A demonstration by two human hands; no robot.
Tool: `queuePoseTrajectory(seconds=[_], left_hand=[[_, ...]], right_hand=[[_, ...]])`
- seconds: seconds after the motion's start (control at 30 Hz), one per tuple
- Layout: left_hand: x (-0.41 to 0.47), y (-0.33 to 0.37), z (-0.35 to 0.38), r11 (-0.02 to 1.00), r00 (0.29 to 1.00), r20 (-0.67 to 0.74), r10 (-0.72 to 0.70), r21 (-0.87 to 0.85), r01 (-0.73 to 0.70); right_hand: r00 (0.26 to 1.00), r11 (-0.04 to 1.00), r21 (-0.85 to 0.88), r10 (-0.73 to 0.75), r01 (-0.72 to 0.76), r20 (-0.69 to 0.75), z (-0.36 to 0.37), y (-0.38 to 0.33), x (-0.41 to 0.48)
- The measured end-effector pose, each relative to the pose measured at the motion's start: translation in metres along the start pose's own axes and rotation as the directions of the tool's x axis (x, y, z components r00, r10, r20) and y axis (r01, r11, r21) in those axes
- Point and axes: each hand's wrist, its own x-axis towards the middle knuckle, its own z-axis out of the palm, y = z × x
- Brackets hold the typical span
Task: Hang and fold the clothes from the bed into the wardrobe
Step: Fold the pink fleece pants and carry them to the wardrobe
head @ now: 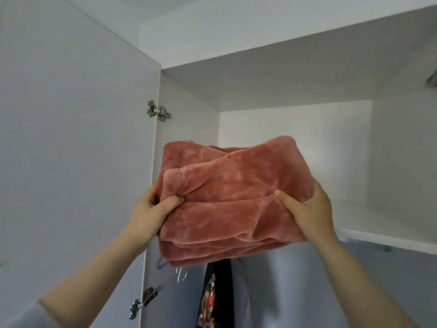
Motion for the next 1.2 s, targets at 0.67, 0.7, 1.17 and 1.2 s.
queuePoseTrajectory(seconds=[0.67, 0.7, 1.17, 1.2], left_hand=[[0.156, -0.079, 0.187, 0.96, 0.904, 0.396, -0.159, -0.152, 0.235], [0.159, -0.083, 0.192, 0.949, 0.88, 0.435, -0.19, -0.147, 0.277], [0.193, -0.107, 0.201, 0.843, 0.602, 0.729, -0.326, -0.064, 0.534], [0.198, -0.11, 0.2, 0.856, 0.626, 0.711, -0.322, -0.064, 0.513]], right_hand=[[0.971, 0.714, -0.659, 0.204, -0.237, -0.128, -0.08, 0.06, 0.113], [0.952, 0.617, -0.738, 0.283, -0.274, -0.118, -0.078, 0.06, 0.114], [0.864, 0.612, -0.762, 0.249, 0.21, 0.438, 0.031, 0.017, 0.024], [0.861, 0.573, -0.783, 0.244, 0.242, 0.445, 0.033, 0.02, 0.022]])
